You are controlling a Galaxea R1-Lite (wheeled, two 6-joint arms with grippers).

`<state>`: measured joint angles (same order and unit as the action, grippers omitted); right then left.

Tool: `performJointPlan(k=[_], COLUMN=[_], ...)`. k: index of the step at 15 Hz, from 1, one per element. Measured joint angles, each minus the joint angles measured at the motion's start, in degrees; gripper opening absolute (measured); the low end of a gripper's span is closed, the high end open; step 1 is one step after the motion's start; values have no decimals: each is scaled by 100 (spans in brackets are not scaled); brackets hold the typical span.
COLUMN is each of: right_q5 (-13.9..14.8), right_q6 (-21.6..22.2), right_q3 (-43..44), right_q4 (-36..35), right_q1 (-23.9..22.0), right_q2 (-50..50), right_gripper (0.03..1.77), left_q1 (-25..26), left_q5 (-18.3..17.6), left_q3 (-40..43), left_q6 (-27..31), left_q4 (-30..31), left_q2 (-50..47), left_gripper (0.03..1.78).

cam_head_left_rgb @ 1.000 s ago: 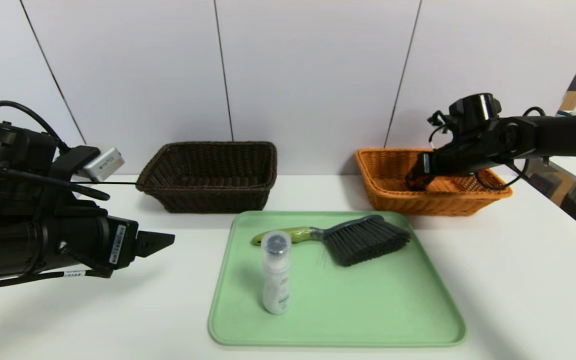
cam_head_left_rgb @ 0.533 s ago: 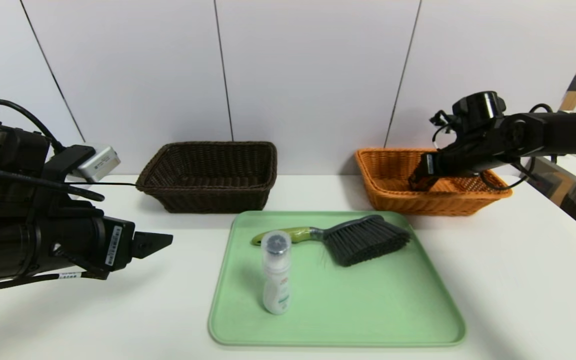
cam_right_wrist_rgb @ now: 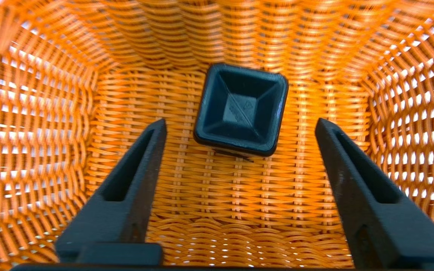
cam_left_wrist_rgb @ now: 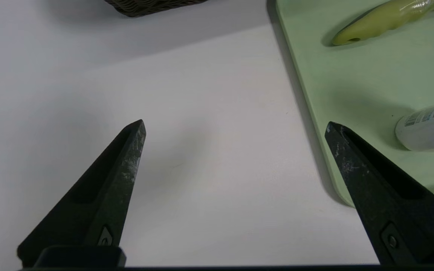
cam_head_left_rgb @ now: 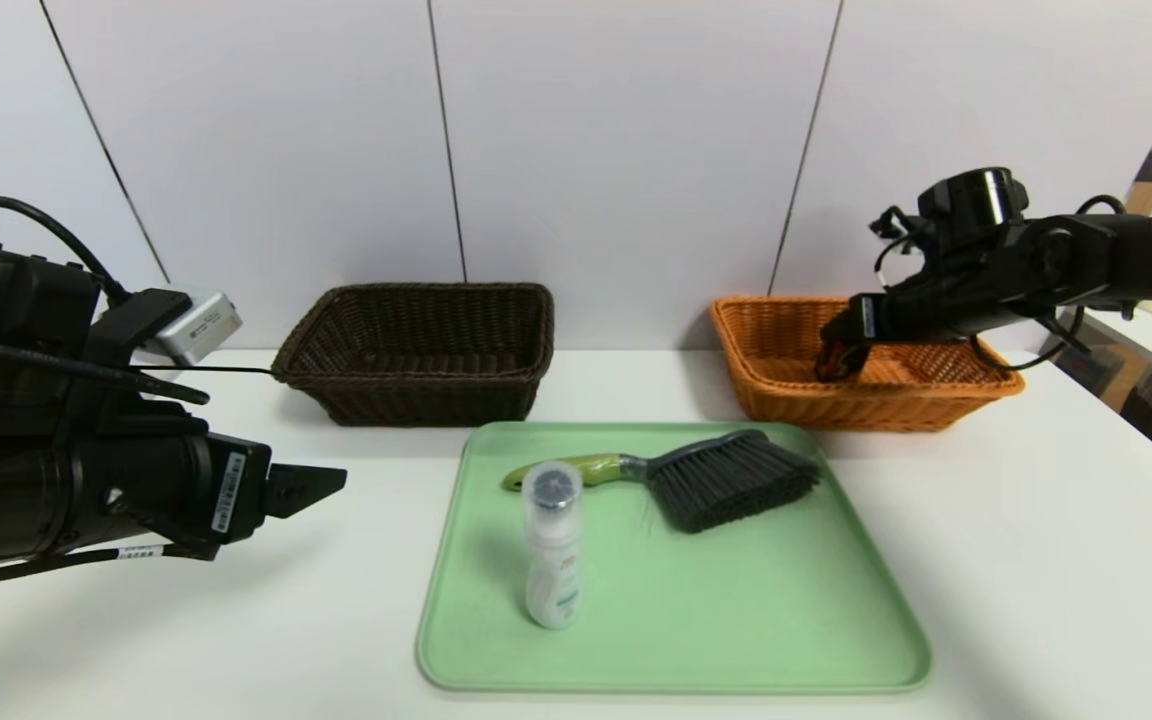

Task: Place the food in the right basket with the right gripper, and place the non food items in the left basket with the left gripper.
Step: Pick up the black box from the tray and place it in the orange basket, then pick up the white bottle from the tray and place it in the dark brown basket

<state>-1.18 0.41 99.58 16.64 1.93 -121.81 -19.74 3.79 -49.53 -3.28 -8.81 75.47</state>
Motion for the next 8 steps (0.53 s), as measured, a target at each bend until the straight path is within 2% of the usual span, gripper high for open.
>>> performJointPlan(k=[3,8], right_q5=[-11,-105], right_q6=[-4,0], right_q3=[2,-77], right_q4=[-9,17], right_q1=[140,859], right_q2=[412,1691], right_gripper=[149,160], left_q1=[-2,-13], left_q5=[9,32], left_q3=[33,172], left_q6=[-68,-121], left_q4=[-9,5], left_q2=[-34,-149], left_gripper=[169,169])
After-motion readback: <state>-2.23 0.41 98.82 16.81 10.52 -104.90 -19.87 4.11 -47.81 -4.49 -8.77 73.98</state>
